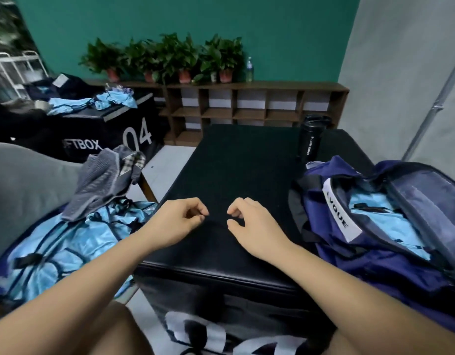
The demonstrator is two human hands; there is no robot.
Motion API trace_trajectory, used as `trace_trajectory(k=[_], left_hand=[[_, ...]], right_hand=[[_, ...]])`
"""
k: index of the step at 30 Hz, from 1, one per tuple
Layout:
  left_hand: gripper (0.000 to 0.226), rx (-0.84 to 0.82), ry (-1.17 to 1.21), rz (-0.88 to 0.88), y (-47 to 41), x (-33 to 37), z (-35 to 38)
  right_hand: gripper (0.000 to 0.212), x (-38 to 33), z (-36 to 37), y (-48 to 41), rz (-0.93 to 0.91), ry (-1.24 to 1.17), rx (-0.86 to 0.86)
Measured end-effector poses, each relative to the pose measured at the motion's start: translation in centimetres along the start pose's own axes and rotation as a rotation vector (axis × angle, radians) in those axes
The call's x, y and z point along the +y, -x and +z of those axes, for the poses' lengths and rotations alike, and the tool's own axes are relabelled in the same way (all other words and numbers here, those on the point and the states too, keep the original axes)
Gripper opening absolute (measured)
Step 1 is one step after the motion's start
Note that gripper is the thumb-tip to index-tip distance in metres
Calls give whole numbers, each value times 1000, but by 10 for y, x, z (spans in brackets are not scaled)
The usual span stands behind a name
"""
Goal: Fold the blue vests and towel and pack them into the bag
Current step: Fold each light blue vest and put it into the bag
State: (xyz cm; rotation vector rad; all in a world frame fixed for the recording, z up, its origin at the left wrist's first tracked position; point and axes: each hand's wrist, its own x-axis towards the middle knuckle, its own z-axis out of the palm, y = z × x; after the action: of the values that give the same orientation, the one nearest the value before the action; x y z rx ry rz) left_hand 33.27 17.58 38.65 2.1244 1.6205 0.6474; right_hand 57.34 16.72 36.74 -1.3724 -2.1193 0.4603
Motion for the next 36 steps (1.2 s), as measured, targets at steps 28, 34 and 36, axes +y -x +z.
trace_trajectory(k=[28,34,36], left_hand=[[61,111,-335,-395,75,-230,-39],[29,47,-448,-413,86,-237,-48],[28,91,-410,-403,89,-235,-53]], right_hand=[[20,11,79,-15,-35,190,-83],[22,9,78,-11,-36,199,-83],[22,8,77,-9,-36,207,-87]])
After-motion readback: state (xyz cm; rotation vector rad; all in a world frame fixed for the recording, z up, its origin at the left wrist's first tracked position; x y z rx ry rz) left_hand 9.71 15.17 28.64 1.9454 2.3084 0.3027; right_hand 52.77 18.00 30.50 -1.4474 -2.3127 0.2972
